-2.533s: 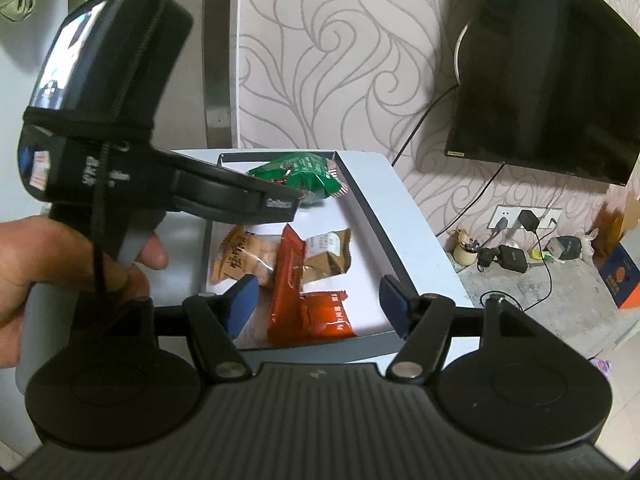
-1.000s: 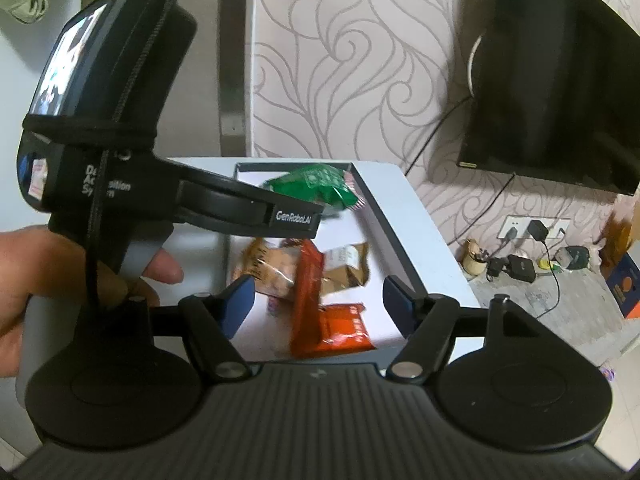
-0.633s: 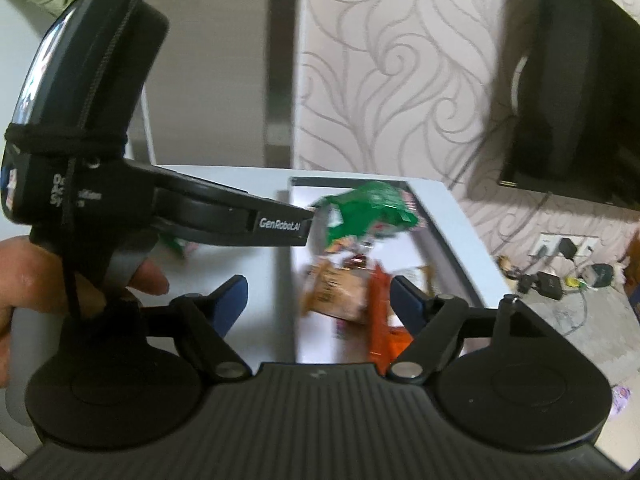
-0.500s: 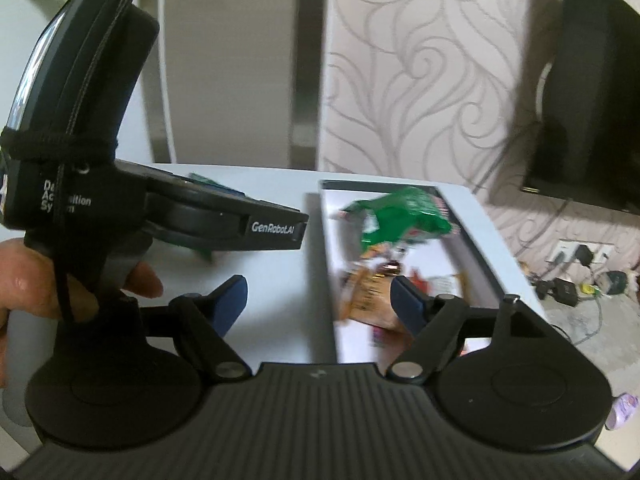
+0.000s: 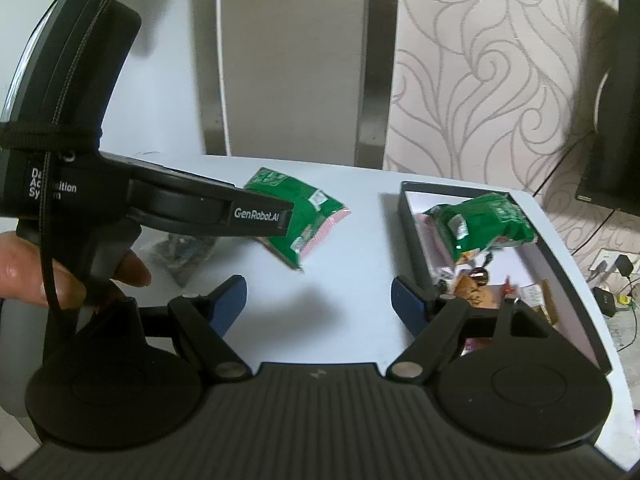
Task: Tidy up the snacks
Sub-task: 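Grasp the clear nut bag with the left tool while the right tool moves toward the green bag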
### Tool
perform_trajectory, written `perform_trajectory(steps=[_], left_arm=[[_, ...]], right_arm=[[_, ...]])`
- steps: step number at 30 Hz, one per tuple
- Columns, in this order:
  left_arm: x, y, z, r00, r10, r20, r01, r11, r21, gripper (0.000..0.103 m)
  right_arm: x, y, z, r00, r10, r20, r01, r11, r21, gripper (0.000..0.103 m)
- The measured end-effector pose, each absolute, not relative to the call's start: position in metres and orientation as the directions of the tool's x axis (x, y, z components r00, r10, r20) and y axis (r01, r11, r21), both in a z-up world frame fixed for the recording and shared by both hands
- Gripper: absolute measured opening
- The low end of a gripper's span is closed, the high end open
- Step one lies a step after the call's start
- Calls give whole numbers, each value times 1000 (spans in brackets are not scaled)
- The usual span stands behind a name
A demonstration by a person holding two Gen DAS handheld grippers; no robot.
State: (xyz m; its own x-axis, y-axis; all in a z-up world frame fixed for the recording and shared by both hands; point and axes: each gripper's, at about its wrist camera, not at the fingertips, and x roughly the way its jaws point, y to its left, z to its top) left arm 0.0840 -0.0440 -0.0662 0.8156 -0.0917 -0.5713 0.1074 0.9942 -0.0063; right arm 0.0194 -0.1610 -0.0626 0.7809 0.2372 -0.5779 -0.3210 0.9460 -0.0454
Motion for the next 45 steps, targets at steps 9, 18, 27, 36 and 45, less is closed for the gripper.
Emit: perform_trajectory(steps=[9, 18, 27, 36, 45], left_arm=[[74, -19, -69, 815, -59, -576, 63, 998, -13, 49], [59, 7, -77, 811, -10, -585, 6, 1000, -9, 49], [46, 35, -99, 797, 23, -603, -43, 999, -19, 49], [52, 44, -116, 788, 19, -616, -59, 997, -44, 65], [75, 24, -115, 796, 10, -605, -8, 1000, 5, 65]], right_arm=[[17, -141, -67, 760, 262, -594, -360, 932, -49, 84], [20, -120, -73, 730, 305, -612, -419, 907, -49, 86], [24, -116, -80, 707, 325, -629, -441, 897, -33, 86], [25, -122, -81, 703, 322, -634, -440, 897, -32, 86], [24, -132, -79, 711, 304, -634, -428, 903, -47, 86]])
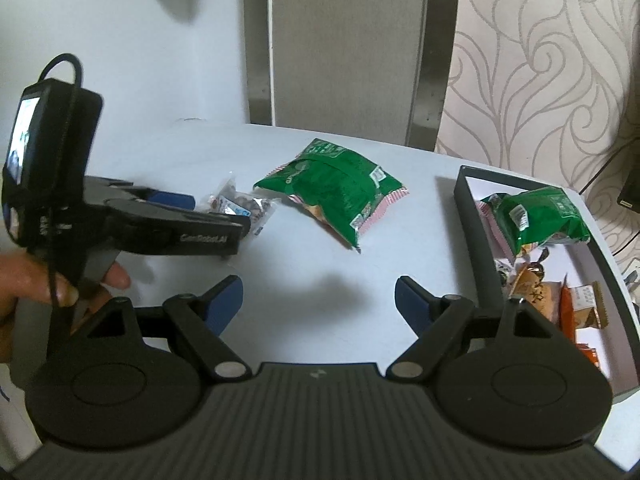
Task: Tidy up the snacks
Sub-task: 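Grasp the clear nut bag with the left tool while the right tool moves toward the green bag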
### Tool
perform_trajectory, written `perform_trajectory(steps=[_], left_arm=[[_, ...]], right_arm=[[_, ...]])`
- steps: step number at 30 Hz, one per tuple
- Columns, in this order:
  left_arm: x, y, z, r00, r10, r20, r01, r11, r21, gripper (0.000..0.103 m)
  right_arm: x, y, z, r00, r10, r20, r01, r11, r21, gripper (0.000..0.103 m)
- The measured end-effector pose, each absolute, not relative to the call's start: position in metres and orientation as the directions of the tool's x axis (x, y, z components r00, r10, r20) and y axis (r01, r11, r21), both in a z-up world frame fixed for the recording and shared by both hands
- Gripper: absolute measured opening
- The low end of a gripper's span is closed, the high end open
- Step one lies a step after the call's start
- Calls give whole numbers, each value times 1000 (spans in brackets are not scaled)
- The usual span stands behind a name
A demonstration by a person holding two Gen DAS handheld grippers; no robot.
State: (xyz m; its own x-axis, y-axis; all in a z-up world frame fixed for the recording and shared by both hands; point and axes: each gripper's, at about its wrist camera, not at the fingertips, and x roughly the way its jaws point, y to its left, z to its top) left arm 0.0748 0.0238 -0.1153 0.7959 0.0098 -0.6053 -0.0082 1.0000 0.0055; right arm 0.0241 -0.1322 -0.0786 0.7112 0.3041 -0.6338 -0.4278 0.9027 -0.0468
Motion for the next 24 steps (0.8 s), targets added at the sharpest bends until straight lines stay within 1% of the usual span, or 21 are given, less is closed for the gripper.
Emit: perform_trajectory(steps=[1, 2, 4, 8, 10, 13, 24], left_arm=[[77, 23, -116, 798, 13, -603, -5, 1000, 15, 65], [79, 23, -116, 801, 17, -598, -1, 1000, 28, 68], [83, 22, -117, 807, 17, -591, 16, 999, 51, 78], [87, 22, -119, 826, 14, -563, 43, 995, 87, 79], [90, 23, -122, 818, 12, -575, 48, 995, 88, 79], [96, 25, -126, 800, -8, -600, 52, 997, 56, 79], [106, 29, -134, 786, -7, -619, 53, 997, 56, 79]], right_arm=[[24, -134, -78, 714, 300, -633, -423, 905, -49, 86], [25, -135, -78, 716, 297, -632, -419, 907, -49, 86], [25, -139, -77, 721, 288, -631, -410, 911, -51, 86], [27, -144, -77, 725, 272, -633, -391, 919, -53, 87], [28, -144, -78, 723, 269, -636, -387, 920, -52, 87], [29, -142, -78, 723, 268, -637, -391, 919, -56, 87], [30, -139, -78, 722, 256, -642, -387, 920, -68, 87]])
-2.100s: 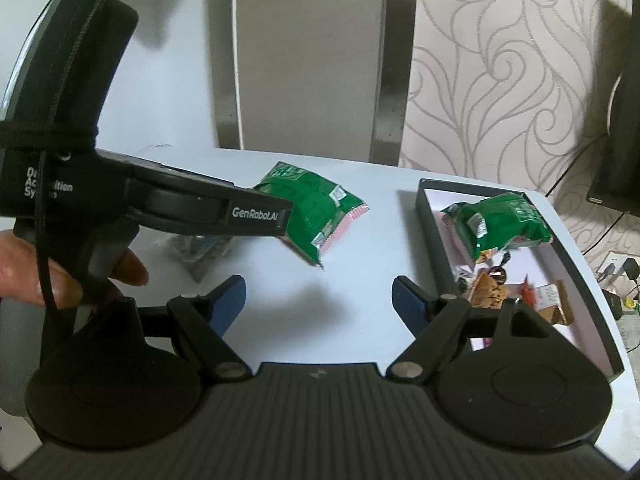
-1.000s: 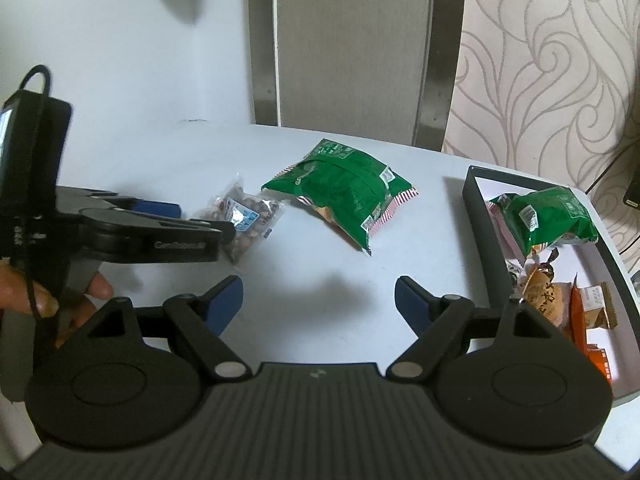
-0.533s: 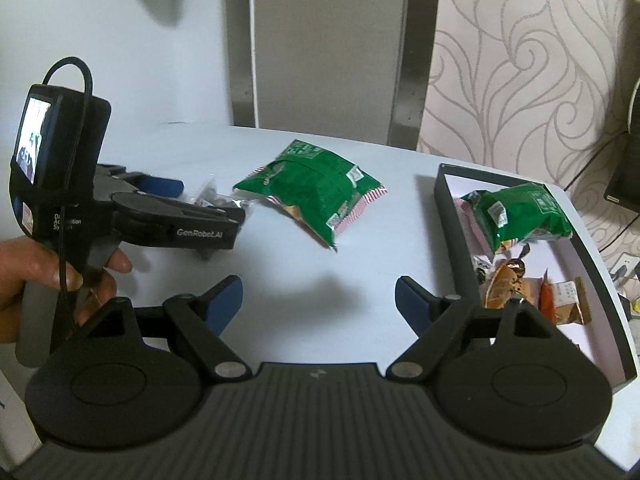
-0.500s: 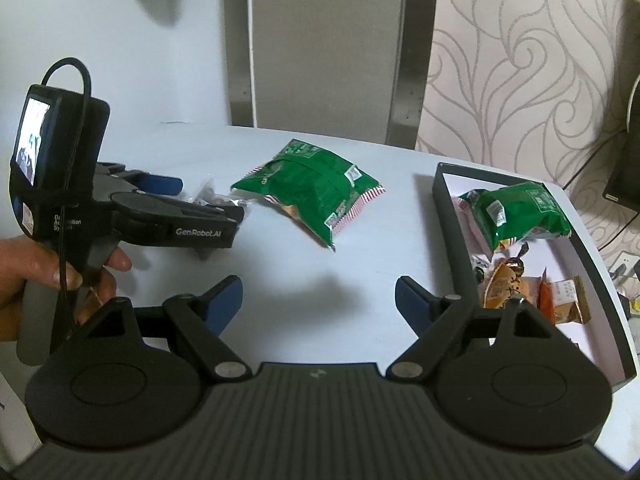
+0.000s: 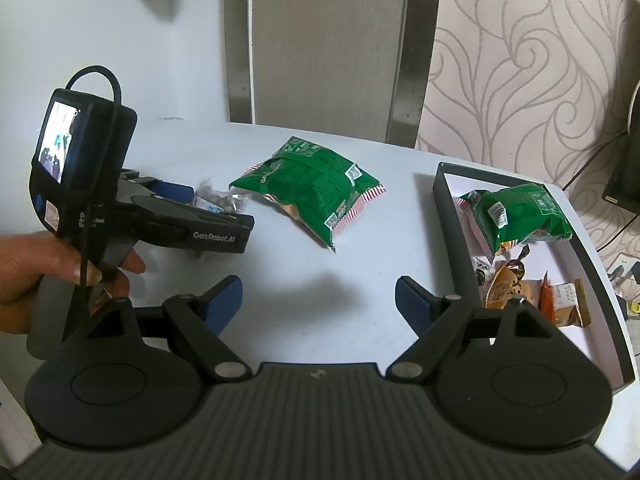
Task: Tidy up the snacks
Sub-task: 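Grasp the clear nut bag with the left tool while the right tool moves toward the green bag, then close the right tool on the large green striped-edge snack bag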
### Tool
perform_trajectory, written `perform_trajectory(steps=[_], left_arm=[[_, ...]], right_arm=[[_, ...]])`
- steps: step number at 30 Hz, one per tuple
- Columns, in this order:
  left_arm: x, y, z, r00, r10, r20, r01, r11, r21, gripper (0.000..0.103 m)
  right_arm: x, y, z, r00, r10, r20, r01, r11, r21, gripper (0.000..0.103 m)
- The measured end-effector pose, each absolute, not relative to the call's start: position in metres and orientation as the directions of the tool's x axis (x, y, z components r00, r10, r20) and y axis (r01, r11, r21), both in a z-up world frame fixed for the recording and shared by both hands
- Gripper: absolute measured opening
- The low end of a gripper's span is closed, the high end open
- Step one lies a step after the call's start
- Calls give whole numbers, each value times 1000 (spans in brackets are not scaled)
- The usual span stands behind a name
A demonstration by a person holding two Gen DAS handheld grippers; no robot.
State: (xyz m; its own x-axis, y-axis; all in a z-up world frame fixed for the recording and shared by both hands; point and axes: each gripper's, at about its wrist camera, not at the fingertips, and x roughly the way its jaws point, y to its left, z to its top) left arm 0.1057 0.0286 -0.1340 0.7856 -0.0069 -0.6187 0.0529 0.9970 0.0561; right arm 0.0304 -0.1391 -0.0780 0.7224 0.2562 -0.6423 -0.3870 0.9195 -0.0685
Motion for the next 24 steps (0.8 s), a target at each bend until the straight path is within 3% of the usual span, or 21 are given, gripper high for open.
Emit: perform_trajectory(steps=[7, 14, 24], left_arm=[[107, 28, -136, 785, -3, -619, 67, 995, 80, 78], [104, 32, -135, 792, -13, -610, 74, 994, 75, 66], [95, 33, -131, 777, -8, -630, 38, 999, 35, 65]], right_arm=[[32, -138, -78, 722, 249, -646, -383, 921, -72, 87], [44, -135, -75, 726, 253, -639, -401, 911, -95, 87], [97, -121, -67, 706, 294, -645, -406, 914, -28, 92]])
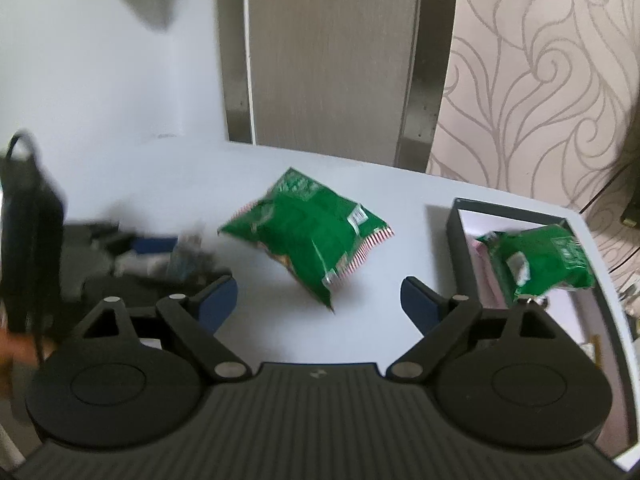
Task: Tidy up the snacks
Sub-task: 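Close the right tool on the large green striped-edge snack bag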
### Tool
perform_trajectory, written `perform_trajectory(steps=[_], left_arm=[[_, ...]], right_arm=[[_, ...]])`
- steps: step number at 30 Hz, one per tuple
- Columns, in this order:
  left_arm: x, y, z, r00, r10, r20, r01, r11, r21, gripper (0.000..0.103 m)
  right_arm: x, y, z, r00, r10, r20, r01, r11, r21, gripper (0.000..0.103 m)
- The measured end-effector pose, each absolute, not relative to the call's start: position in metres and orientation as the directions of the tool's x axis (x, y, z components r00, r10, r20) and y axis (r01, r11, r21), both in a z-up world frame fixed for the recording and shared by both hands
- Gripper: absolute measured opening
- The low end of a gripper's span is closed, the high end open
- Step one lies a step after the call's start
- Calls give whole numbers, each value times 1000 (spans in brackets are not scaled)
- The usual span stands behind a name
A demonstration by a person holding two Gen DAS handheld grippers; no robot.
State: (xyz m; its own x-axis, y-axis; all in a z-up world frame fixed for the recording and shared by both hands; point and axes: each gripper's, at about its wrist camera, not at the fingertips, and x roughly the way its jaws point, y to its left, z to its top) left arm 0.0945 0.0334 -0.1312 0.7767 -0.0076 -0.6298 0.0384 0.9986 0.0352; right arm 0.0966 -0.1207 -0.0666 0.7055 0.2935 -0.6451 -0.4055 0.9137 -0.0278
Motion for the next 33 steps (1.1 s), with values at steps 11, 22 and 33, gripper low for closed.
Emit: perform_trajectory(steps=[11, 22, 33], left_arm=[[85, 40, -128, 768, 2, -640, -3, 1000, 0, 65], [80, 45, -127, 760, 25, -650, -32, 999, 1, 65], [81, 47, -126, 757, 48, -652, -55, 998, 10, 65]], right_arm=[[150, -88, -79, 739, 229, -634, -213, 972, 102, 95], [197, -64, -104, 695, 133, -706, -45, 989, 143, 97], [201, -55, -123, 658, 157, -736, -129, 987, 95, 102]])
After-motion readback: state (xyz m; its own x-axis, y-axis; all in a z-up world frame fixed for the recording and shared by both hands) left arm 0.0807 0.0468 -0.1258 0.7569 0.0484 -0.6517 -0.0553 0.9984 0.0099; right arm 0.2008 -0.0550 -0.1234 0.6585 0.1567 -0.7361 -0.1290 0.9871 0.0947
